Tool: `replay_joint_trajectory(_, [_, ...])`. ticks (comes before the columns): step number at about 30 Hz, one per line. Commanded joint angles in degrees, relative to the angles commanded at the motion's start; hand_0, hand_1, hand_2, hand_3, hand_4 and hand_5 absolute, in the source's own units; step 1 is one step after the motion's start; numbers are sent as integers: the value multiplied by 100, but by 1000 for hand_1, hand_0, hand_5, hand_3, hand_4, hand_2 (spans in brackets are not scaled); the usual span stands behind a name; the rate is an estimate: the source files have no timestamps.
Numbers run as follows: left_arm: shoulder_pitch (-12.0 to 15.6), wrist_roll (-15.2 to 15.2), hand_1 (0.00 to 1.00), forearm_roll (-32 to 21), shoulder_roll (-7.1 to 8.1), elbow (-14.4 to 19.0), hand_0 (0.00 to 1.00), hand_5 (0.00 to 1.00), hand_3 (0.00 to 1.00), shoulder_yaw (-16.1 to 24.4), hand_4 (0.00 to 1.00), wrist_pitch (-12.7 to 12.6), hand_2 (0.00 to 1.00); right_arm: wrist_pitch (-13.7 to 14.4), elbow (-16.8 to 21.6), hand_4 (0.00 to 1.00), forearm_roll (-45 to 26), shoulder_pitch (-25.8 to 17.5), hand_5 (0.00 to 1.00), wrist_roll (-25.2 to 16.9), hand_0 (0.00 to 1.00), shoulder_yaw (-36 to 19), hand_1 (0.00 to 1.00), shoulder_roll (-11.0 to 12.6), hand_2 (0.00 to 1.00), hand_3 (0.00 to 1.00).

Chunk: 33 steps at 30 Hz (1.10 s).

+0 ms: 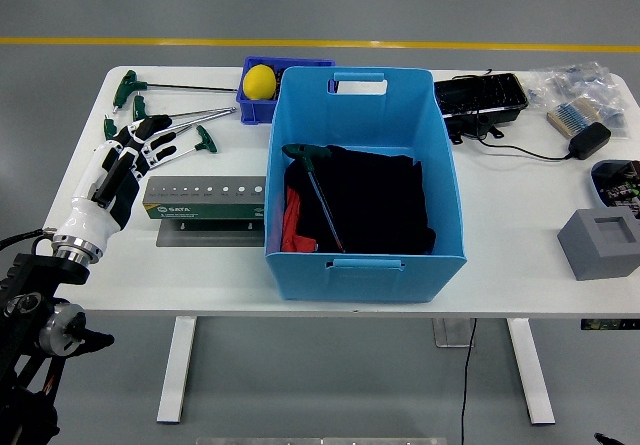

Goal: Lift tool from toolbox,place it in box,lift tool from toolbox,place it in box

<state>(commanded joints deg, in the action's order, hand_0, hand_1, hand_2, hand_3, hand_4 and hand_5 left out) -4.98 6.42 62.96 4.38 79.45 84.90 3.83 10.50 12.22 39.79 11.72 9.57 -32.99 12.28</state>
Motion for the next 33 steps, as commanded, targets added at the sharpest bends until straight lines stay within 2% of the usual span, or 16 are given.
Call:
replay_joint_trajectory(3, [-3, 36, 935, 8, -2, -13, 861, 732, 836, 7, 885, -24, 949, 0, 0, 766, 21, -3, 658, 7, 612, -9, 593, -2, 668, 538])
replay_joint_trajectory(4, [-6, 50, 998, 8, 4, -17, 946, 776, 935, 7, 902, -35, 998, 1, 0, 766, 13, -1, 657, 4, 612, -3, 592, 0, 669, 538])
replay_joint_trajectory(15, [-64, 180, 998, -59, -5, -65, 967, 807, 962, 41, 915, -159, 998, -6, 2, 766, -142, 48, 656, -29, 613, 91, 593, 29, 667, 538])
replay_joint_trajectory(16, [-63, 203, 998, -61, -14, -76, 998, 902, 990, 54, 947, -169, 998, -7, 2, 767, -155, 55, 658, -32, 613, 99, 593, 31, 667, 538])
replay_joint_trajectory(21, [-53, 225, 998, -45, -29, -111, 998, 902, 990, 94, 947, -121, 998, -15, 2, 767, -139, 70, 658, -28, 613, 96, 593, 32, 667, 538])
replay_joint_trajectory(22, [-52, 224, 998, -47, -32, -116, 998, 998, 998, 103, 983, -114, 998, -17, 2, 767, -133, 71, 657, -26, 613, 94, 594, 32, 667, 538])
replay_joint_trajectory(27, [-59, 186, 998, -137, -43, -139, 998, 998, 998, 121, 983, -82, 998, -17, 1, 767, -95, 75, 657, -17, 613, 70, 594, 26, 667, 538])
replay_joint_trajectory(28, [-61, 177, 998, -170, -44, -144, 998, 998, 998, 120, 914, -80, 998, -17, 2, 767, -91, 76, 657, -16, 612, 69, 593, 26, 667, 537])
replay_joint_trajectory(33, [-72, 188, 998, -218, -54, -157, 998, 998, 998, 125, 914, -160, 998, -18, 2, 767, -102, 85, 657, -22, 612, 79, 593, 30, 667, 537])
